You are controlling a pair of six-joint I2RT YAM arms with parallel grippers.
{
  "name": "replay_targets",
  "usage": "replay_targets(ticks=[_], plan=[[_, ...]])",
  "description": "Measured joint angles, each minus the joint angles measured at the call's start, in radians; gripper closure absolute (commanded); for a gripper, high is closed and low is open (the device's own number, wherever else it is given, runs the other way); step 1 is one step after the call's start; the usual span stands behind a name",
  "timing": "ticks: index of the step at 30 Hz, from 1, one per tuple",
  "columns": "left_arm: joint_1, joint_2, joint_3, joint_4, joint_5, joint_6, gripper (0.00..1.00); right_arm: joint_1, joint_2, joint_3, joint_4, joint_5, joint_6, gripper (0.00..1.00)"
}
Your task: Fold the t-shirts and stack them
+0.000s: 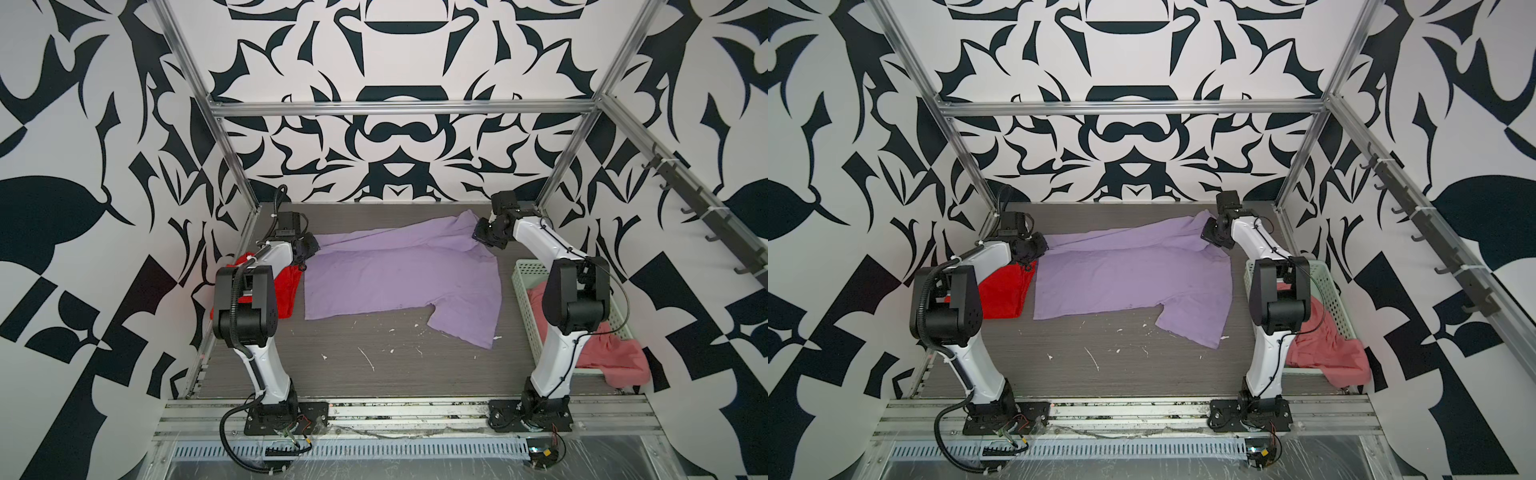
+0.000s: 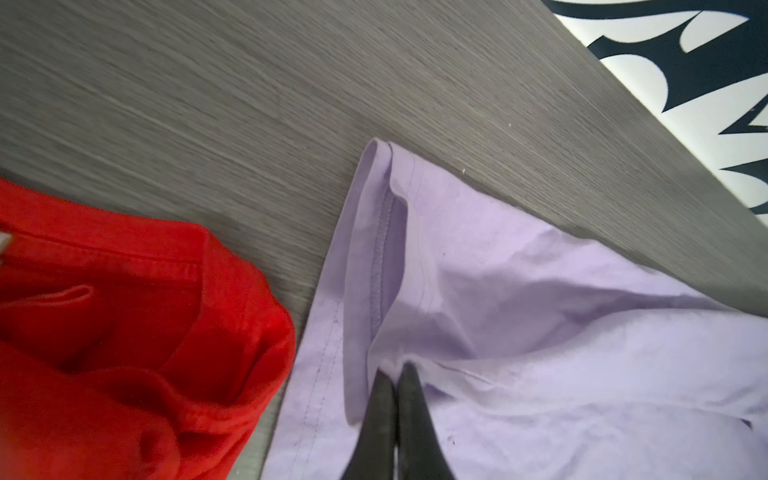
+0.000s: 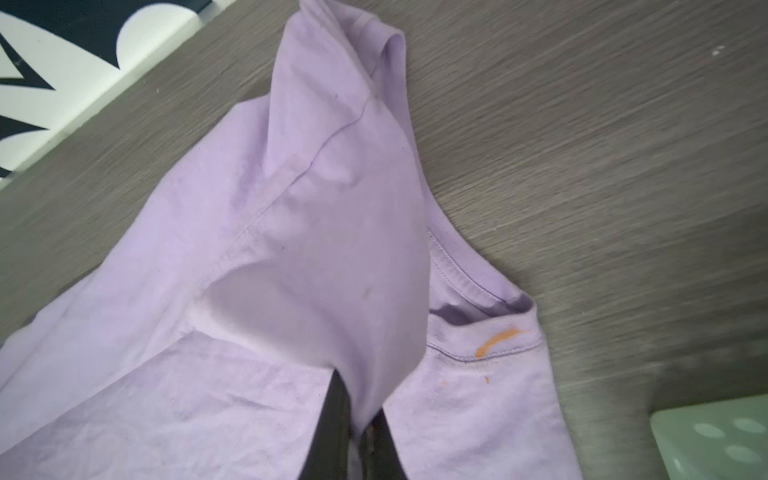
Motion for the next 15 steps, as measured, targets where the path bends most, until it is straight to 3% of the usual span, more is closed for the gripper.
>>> replay_targets(ticks=[5, 12, 15], plan=[[0.0, 0.001, 0.043, -0.028, 0.018, 0.005, 1.0, -0.025, -0.013, 0.045, 0.002, -0.006, 0.002, 1.0], [0.002, 0.113, 0.42, -0.047, 0.056, 0.033, 1.0, -0.066, 0.164, 0.402, 0.081, -0.095, 0.021, 1.0], [0.003, 0.172, 0.513, -0.032, 0.069, 0.027, 1.0, -0.065, 0.272, 0.549, 0.142, -0.129, 0.057, 1.0]])
